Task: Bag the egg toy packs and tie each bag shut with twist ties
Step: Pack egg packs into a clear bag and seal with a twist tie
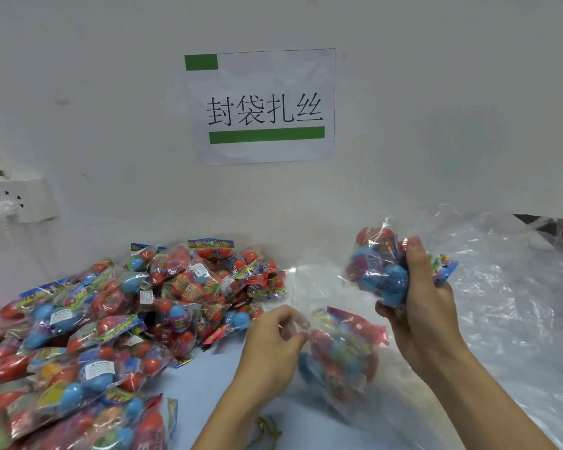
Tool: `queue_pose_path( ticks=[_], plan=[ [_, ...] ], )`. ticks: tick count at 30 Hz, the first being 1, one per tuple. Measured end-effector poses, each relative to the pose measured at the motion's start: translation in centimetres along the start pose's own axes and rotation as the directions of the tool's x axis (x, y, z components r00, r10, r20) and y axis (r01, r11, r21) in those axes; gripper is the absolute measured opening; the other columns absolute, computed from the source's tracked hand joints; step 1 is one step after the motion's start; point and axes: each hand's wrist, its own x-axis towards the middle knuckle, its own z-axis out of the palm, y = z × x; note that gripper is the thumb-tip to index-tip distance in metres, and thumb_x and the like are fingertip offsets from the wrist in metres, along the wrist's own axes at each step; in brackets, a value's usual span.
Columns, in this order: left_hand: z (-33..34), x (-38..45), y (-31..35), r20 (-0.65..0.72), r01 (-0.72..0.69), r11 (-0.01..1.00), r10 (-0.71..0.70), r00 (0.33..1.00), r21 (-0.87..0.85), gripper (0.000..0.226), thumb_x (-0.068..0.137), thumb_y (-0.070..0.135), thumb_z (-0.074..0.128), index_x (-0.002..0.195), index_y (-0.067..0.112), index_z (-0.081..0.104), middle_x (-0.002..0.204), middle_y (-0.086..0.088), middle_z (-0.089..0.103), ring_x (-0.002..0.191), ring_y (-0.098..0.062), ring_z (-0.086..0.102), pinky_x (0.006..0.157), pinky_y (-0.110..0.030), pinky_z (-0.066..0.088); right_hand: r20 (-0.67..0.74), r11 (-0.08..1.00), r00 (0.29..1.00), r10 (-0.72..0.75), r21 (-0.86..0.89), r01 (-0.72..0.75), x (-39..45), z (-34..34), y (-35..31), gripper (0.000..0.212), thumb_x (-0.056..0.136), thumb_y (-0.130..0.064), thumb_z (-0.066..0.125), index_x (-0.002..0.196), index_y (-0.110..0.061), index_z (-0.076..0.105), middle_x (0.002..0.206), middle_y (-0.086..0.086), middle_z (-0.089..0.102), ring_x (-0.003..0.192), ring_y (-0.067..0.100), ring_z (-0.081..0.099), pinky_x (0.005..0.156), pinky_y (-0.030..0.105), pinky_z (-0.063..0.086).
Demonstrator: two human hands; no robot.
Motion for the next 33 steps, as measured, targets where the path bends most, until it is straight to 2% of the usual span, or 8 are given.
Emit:
queue_pose_path(
  ticks=[6,10,14,21,25,28,30,33],
  plan=[
    [-1.7,0.4,-0.3,-0.259,0.024,1.0,-0.023,0.966,0.001,0.029,0.09,-0.011,0.054,0.078,0.013,0.065,0.086,-0.002,0.066,0.082,-0.014,0.058,0.067,-0.021,0.043,-0.257,0.967,0.935,-0.244,0.004,0.253,0.8,-0.7,-0.3,0.031,0.094,-0.051,0.063,0.083,-0.023,0.064,0.065,-0.01,0.069,0.054,0.005,0.063,0.039,0.022,0.044],
    [-2.1,0.3,-0.9,-0.254,0.156,0.988,-0.147,0.956,0.015,0.045,0.085,-0.018,0.05,0.098,0.023,0.065,0.105,-0.001,0.068,0.092,-0.011,0.062,0.06,-0.016,0.049,-0.318,0.94,0.885,-0.34,-0.082,0.332,1.1,-1.2,-0.4,0.03,0.09,-0.054,0.066,0.096,-0.025,0.065,0.071,-0.017,0.071,0.063,0.001,0.068,0.043,0.018,0.049],
    [-2.1,0.4,-1.3,-0.219,0.232,0.973,-0.226,0.949,0.0,0.057,0.082,-0.019,0.044,0.124,0.014,0.064,0.119,-0.009,0.067,0.111,-0.031,0.062,0.089,-0.043,0.056,-0.345,0.924,0.857,-0.383,-0.141,0.356,1.3,-1.4,0.1,0.041,0.091,-0.051,0.066,0.114,-0.017,0.062,0.087,-0.012,0.07,0.07,-0.005,0.07,0.05,0.011,0.051],
    [-1.8,0.4,-1.1,-0.268,0.175,0.964,-0.225,0.937,-0.199,0.051,0.091,-0.009,0.054,0.054,0.022,0.071,0.054,0.01,0.066,0.054,-0.006,0.06,0.045,-0.02,0.042,-0.324,0.915,0.857,-0.402,-0.169,0.365,1.3,-1.6,0.2,0.049,0.081,-0.061,0.064,0.113,-0.023,0.059,0.094,-0.015,0.069,0.08,-0.002,0.072,0.059,0.02,0.06],
    [-2.0,0.5,-1.3,-0.311,0.17,0.973,-0.211,0.926,-0.154,0.054,0.082,-0.019,0.051,0.076,0.033,0.066,0.085,0.013,0.069,0.069,-0.01,0.061,0.046,-0.016,0.044,-0.253,0.908,0.876,-0.411,-0.203,0.367,1.4,-1.8,0.5,0.042,0.078,-0.062,0.064,0.103,-0.029,0.06,0.088,-0.014,0.07,0.079,0.003,0.073,0.054,0.021,0.059],
    [-1.9,0.5,-1.2,-0.305,0.163,0.978,-0.195,0.932,-0.127,0.055,0.084,-0.013,0.063,0.116,0.031,0.053,0.12,0.013,0.056,0.101,-0.008,0.056,0.072,-0.013,0.045,-0.131,0.9,0.919,-0.372,-0.294,0.322,1.5,-1.9,1.1,0.039,0.074,-0.062,0.067,0.093,-0.028,0.063,0.082,-0.009,0.072,0.074,0.01,0.073,0.055,0.029,0.06],
    [-1.6,0.4,-0.7,-0.308,0.108,0.993,-0.118,0.944,-0.049,0.072,0.083,-0.006,0.068,0.138,0.031,0.04,0.136,0.014,0.045,0.123,-0.009,0.044,0.1,-0.026,0.04,0.01,0.847,0.949,-0.314,-0.448,0.285,1.6,-2.1,1.8,0.034,0.08,-0.055,0.072,0.092,-0.023,0.066,0.083,-0.004,0.073,0.076,0.017,0.072,0.065,0.036,0.059],
    [-1.0,-0.1,0.3,-0.312,-0.099,0.992,0.12,0.943,0.084,0.072,0.086,0.0,0.064,0.143,0.037,0.038,0.141,0.018,0.039,0.133,-0.007,0.032,0.115,-0.031,0.026,0.237,0.716,0.965,-0.109,-0.655,0.242,1.2,-2.3,2.8,0.032,0.084,-0.051,0.071,0.089,-0.02,0.069,0.08,-0.005,0.074,0.078,0.016,0.072,0.072,0.034,0.058]
  ],
)
